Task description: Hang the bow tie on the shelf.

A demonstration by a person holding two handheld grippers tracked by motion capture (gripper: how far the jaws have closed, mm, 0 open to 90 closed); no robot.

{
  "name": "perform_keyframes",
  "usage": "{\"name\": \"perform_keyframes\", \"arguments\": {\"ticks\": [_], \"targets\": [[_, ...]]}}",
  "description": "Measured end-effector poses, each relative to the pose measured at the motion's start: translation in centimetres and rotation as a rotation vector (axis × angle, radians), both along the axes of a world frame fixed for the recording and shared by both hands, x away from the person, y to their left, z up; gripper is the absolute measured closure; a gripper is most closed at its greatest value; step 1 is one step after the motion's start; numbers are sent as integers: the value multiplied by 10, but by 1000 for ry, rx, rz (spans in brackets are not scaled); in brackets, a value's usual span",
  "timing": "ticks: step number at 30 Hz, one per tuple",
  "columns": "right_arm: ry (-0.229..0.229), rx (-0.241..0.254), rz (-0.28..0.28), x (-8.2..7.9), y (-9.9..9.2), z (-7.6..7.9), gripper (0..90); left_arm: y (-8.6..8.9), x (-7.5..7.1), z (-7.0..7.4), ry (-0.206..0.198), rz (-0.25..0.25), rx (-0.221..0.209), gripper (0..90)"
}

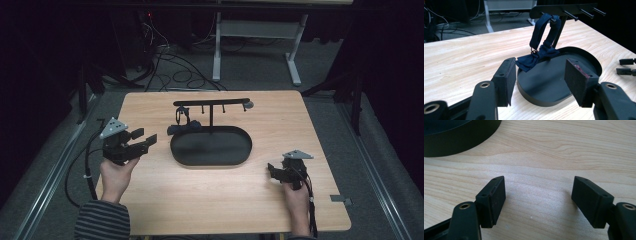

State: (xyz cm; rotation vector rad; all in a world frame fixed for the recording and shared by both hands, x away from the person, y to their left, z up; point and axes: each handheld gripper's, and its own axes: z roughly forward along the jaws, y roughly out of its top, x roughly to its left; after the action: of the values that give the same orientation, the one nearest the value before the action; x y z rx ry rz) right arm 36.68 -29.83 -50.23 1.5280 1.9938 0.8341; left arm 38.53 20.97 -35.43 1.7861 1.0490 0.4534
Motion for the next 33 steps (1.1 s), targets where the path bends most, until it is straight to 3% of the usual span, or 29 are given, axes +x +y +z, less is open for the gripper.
{"name": "perform_keyframes", "arguments": {"ticks": [33], "targets": [[0, 0, 0, 0, 0, 0, 285, 2, -9, -19, 32, 19, 23, 429]]}}
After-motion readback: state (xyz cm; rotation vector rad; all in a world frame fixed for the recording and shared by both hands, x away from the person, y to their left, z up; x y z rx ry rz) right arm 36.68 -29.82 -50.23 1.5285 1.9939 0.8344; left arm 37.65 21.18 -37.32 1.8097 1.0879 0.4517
